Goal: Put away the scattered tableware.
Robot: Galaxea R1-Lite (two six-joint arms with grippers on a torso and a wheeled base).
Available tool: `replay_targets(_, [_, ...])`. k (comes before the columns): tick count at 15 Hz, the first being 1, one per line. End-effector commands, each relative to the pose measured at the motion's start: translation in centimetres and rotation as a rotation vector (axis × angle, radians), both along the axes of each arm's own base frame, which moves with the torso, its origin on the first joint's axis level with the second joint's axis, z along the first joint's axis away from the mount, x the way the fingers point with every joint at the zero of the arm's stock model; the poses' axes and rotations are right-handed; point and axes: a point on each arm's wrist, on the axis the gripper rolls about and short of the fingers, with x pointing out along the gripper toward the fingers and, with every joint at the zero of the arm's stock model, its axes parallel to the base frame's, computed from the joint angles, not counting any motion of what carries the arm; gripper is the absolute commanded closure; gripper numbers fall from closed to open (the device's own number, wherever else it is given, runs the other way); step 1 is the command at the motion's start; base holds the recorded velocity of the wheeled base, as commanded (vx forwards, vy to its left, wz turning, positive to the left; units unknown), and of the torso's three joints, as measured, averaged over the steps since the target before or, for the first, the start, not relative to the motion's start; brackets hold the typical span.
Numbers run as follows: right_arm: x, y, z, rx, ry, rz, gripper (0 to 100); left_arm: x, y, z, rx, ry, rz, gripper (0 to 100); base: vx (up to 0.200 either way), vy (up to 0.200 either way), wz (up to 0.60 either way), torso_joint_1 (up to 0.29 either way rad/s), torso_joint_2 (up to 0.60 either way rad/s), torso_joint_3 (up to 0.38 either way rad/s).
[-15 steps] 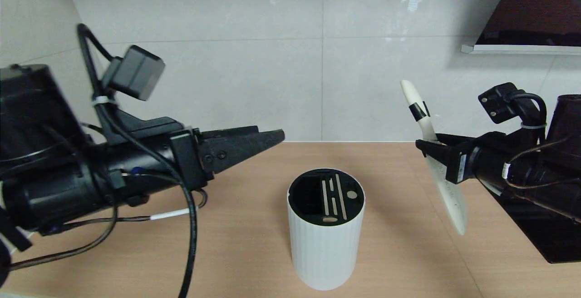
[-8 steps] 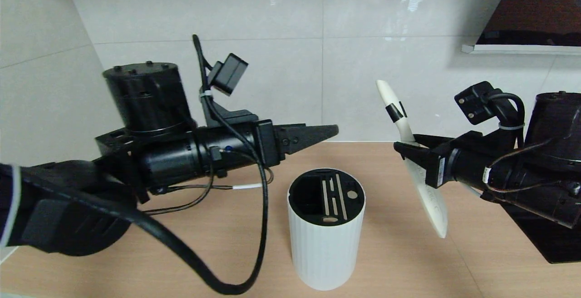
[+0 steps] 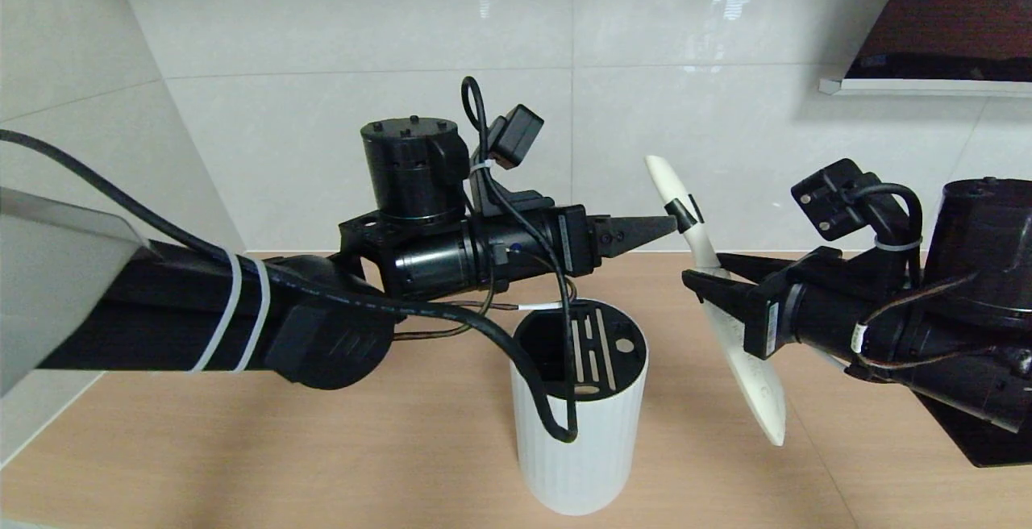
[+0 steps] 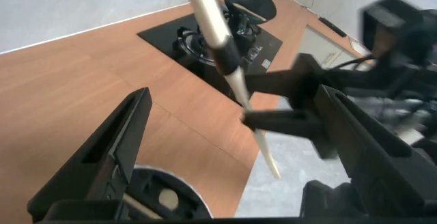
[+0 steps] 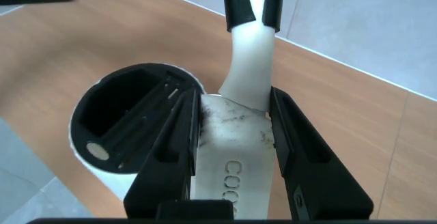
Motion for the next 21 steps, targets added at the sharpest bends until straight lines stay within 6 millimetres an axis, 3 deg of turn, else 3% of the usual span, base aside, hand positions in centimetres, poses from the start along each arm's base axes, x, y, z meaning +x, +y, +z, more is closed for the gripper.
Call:
replay_targets(1, [-0.2, 0.0, 0.0, 0.001, -0.002, 0.006, 100, 0.9, -1.1, -0.8, 0.003, 0.004, -0.009, 0, 0.0, 0.0, 0.0, 0.0, 0.0, 0.0])
replay_targets(6, [-0.8, 0.7, -0.4, -0.008, 0.011, 0.03, 100, 1.0, -3.6, -0.6, -0.016, -0.02, -0.052, 0, 0.0, 0.0, 0.0, 0.0, 0.0, 0.0])
replay_targets(20, [-1.2, 0.6, 0.0, -0.001, -0.001, 0.03, 100, 0.4, -5.1, -0.2, -0.029, -0.038, -0.089, 0, 0.0, 0.0, 0.0, 0.0, 0.0, 0.0])
replay_targets(21, [-1.2, 0.6, 0.0, -0.001, -0.001, 0.03, 100, 0.4, -5.1, -0.2, -0.03, -0.039, -0.089, 100, 0.0, 0.0, 0.0, 0.0, 0.0, 0.0])
